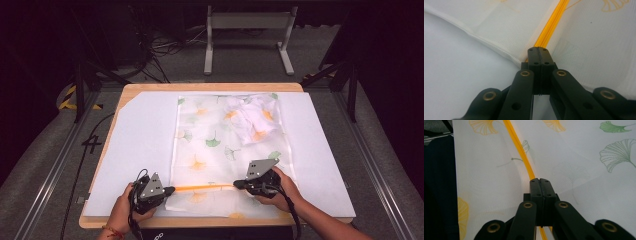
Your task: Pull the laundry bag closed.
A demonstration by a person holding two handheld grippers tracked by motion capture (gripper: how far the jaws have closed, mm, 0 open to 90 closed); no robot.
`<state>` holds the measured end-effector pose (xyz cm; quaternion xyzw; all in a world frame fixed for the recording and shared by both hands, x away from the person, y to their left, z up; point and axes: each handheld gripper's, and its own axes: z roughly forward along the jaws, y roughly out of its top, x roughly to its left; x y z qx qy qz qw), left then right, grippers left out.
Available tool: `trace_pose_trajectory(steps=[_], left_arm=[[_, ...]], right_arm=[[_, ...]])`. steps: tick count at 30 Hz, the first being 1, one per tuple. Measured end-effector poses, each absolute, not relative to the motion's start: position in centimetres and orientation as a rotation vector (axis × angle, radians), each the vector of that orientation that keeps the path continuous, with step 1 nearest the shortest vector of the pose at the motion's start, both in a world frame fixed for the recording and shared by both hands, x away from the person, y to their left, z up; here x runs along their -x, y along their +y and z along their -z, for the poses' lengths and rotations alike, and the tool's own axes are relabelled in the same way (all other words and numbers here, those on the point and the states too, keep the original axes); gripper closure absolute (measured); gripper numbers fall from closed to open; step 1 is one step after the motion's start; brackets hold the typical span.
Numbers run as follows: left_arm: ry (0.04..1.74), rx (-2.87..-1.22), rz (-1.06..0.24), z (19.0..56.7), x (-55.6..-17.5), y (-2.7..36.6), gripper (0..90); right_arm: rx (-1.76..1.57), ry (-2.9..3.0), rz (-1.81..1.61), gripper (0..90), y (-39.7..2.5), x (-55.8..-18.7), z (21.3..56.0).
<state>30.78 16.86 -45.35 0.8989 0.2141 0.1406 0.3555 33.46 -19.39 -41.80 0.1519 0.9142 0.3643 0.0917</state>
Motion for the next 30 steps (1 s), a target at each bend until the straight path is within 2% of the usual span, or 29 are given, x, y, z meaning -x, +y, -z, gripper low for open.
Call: trace_pose_trajectory(steps=[10, 30], left_arm=[[0.555, -2.322, -0.365, 45.4, -30.8, 16.9, 90.0], [0.559, -2.311, -0.349, 45.4, -30.9, 17.0, 90.0]], right_arm=[[-0.518, 2.712, -1.049, 90.0, -21.6, -33.3, 42.4], [-0.697, 2.642, -1.059, 90.0, -28.6, -32.0, 42.6]])
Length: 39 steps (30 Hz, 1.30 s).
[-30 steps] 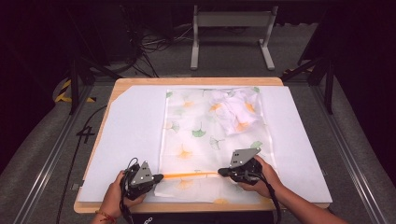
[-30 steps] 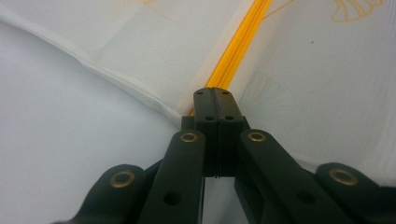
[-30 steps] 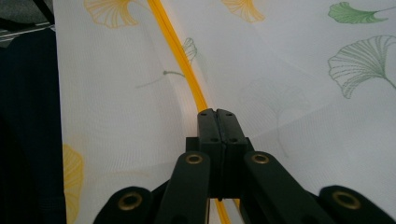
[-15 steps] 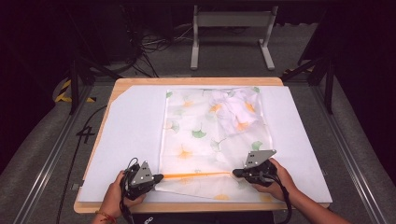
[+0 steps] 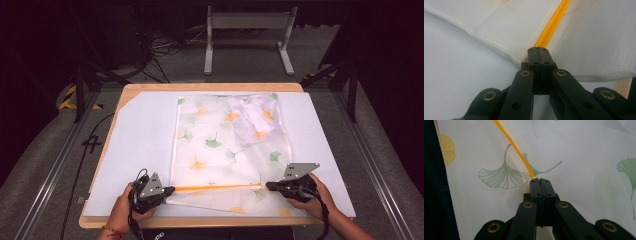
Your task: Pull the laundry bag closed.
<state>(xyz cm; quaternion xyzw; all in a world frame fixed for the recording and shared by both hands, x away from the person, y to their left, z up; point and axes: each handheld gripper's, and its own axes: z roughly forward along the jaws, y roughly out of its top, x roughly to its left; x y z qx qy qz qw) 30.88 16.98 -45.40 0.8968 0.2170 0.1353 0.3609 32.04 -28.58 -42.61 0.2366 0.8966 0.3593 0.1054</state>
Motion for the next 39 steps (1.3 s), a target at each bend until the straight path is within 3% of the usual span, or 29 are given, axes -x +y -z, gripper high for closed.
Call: trace_pose_trajectory(steps=[39], left_arm=[[0.557, -2.310, -0.334, 45.4, -31.0, 17.1, 90.0]], right_arm=[[-0.838, 2.526, -1.105, 90.0, -34.7, -29.6, 41.6]])
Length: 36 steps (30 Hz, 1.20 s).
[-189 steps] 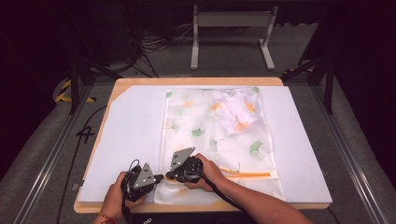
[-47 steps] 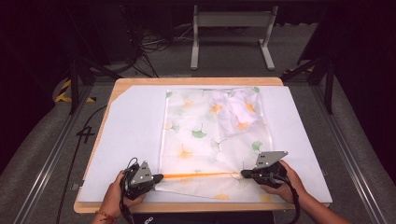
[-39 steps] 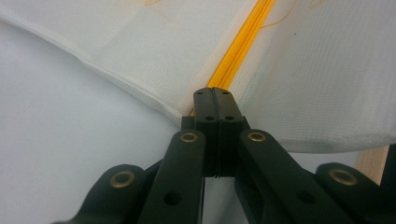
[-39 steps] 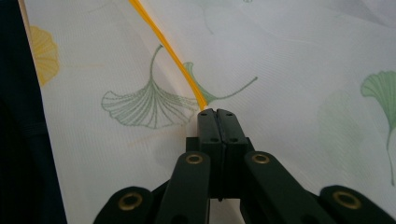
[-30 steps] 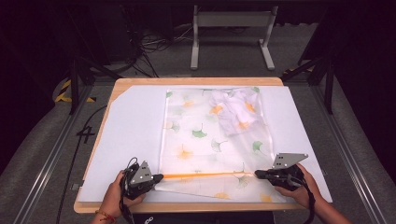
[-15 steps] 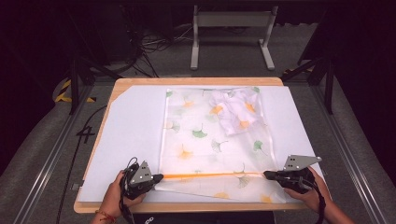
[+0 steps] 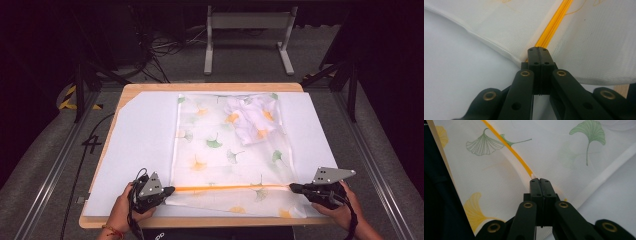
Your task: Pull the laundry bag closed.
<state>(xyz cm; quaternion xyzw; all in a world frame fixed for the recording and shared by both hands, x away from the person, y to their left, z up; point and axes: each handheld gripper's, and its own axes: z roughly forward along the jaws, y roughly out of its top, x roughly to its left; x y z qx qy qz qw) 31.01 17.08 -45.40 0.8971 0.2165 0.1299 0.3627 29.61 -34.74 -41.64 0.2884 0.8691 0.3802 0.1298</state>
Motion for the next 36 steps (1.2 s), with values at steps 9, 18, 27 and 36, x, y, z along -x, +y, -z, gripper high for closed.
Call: trace_pose_trajectory(steps=[9, 18, 27, 36], left_arm=[[0.560, -2.308, -0.329, 45.4, -31.1, 17.1, 90.0], [0.567, -2.299, -0.314, 45.4, -31.2, 17.2, 90.0], [0.590, -2.244, -0.310, 45.5, -30.8, 17.8, 90.0], [0.595, -2.161, -0.360, 44.1, -30.0, 19.3, 90.0]], right_arm=[[-0.878, 2.508, -1.113, 90.0, -36.1, -29.4, 41.6], [-1.035, 2.405, -1.144, 90.0, -39.9, -29.3, 41.7], [-0.994, 2.380, -1.123, 90.0, -39.7, -29.0, 41.5], [-0.960, 2.316, -1.145, 90.0, -39.7, -28.8, 40.4]])
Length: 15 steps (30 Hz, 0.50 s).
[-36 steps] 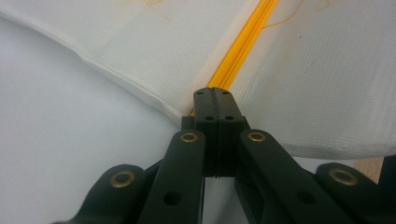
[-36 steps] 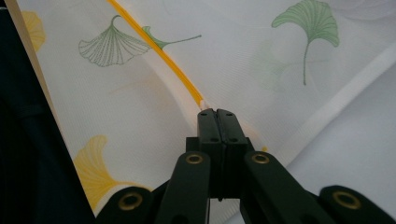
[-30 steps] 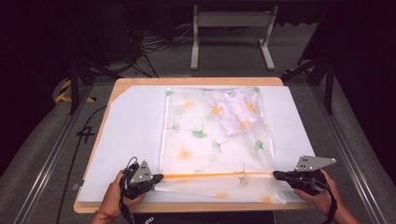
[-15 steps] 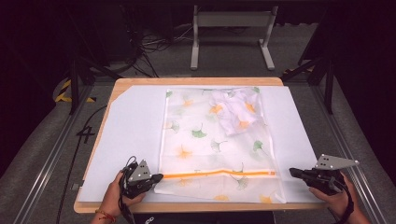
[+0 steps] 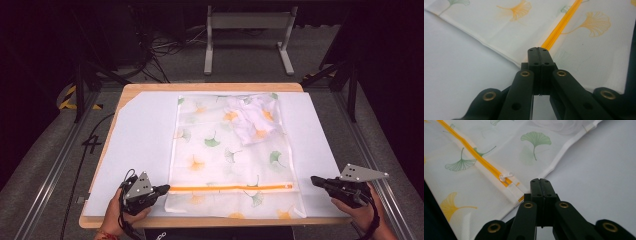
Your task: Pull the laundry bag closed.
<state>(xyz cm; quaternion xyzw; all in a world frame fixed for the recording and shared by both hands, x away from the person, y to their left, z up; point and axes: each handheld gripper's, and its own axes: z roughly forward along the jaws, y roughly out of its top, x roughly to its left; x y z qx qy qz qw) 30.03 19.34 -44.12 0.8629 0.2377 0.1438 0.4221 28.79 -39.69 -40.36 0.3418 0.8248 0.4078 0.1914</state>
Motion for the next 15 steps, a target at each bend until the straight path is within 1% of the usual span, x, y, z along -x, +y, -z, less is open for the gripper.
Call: trace_pose_trajectory(steps=[6, 9, 11, 13, 14, 15], left_arm=[[0.615, -2.124, -0.412, 43.2, -29.9, 20.4, 90.0], [0.627, -2.113, -0.447, 42.8, -30.0, 20.8, 85.9], [0.635, -2.102, -0.473, 42.5, -30.2, 21.3, 86.1], [0.655, -2.091, -0.494, 42.4, -30.3, 21.7, 83.6], [0.667, -2.085, -0.504, 42.3, -30.5, 22.0, 81.6], [0.674, -2.085, -0.515, 42.3, -30.6, 22.3, 79.4]], right_arm=[[-0.944, 2.279, -1.152, 90.0, -39.7, -28.8, 39.6], [-0.933, 2.252, -1.148, 90.0, -39.8, -28.9, 39.4], [-0.926, 2.229, -1.130, 84.7, -39.7, -28.9, 39.1], [-0.920, 2.217, -1.128, 83.7, -39.8, -29.1, 39.0], [-0.916, 2.205, -1.121, 82.2, -39.8, -29.1, 39.0], [-0.915, 2.188, -1.112, 78.8, -39.9, -29.2, 38.9]])
